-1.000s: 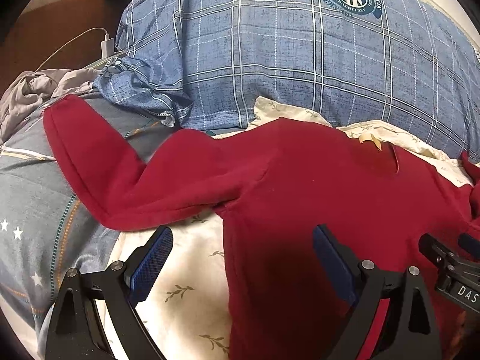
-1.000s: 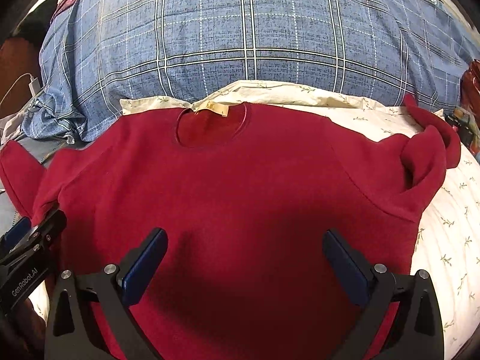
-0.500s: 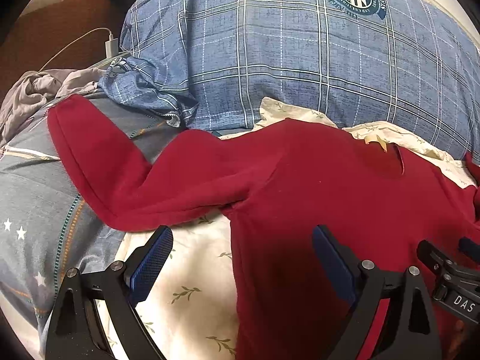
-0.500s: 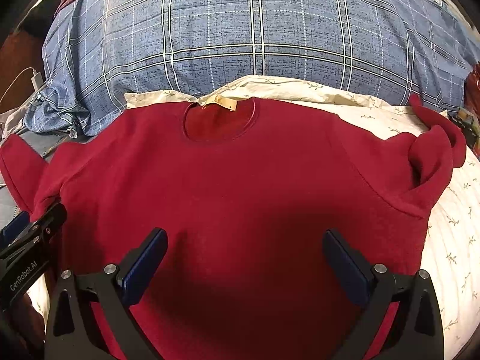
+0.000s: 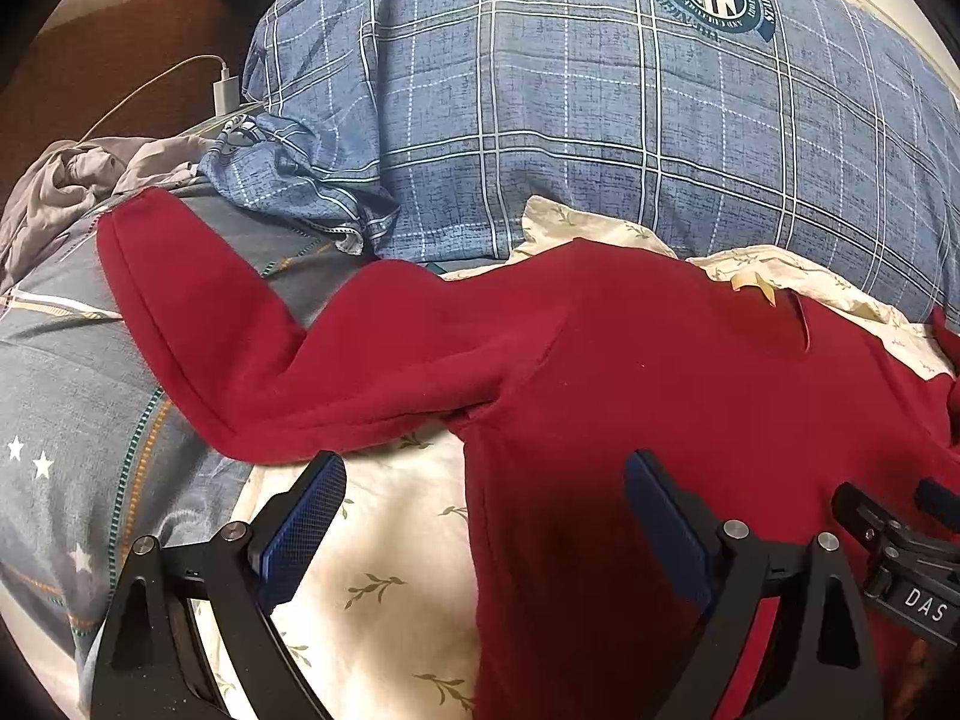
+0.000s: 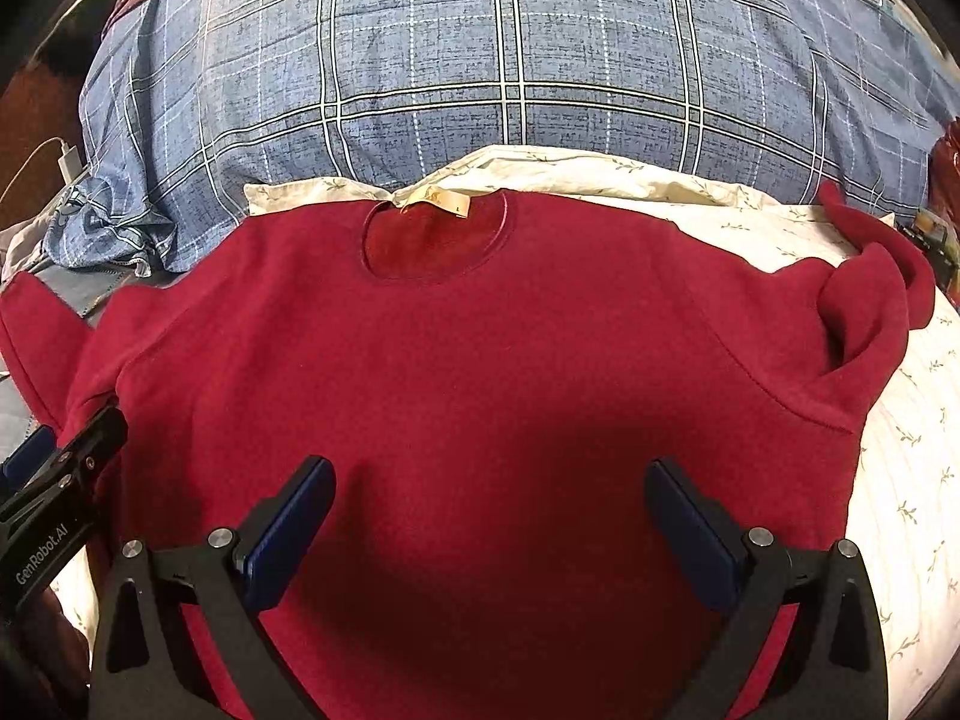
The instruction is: Fold small clothes
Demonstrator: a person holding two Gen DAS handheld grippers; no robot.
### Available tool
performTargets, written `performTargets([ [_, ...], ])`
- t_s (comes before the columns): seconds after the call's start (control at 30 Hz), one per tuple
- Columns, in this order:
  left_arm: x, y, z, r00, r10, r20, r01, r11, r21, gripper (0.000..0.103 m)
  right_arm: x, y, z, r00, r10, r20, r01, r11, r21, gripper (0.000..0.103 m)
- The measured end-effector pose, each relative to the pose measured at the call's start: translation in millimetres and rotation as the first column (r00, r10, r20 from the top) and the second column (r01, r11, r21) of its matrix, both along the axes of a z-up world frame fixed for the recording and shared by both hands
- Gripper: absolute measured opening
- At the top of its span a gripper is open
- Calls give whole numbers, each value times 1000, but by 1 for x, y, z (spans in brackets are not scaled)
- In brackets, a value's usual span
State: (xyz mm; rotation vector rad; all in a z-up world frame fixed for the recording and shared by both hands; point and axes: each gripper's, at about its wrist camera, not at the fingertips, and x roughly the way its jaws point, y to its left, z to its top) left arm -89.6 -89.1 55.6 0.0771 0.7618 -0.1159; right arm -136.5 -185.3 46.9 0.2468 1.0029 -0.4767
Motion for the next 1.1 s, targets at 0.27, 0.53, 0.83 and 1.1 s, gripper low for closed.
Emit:
performTargets([
  [0.27,0,1,0,1000,1,1,-1,1000,-1,94,2,3,-1,1000,7,-5,-7,1000,-6,103],
  [0.53,1,3,0,1000,5,2,-5,1000,-3,94,4,2,-3,1000,-2,-5,2,1000,-5,103],
  [0.83,2,4,-1,1000,13,1,-13,1000,-4,94,8,5,-4,1000,-4,1,4,1000,-16,103],
  [1.1,2,3,-2,1000,15,2,-15,1000,-3,94,6,1,-1,1000,-23,16,23,1000,-4,103],
])
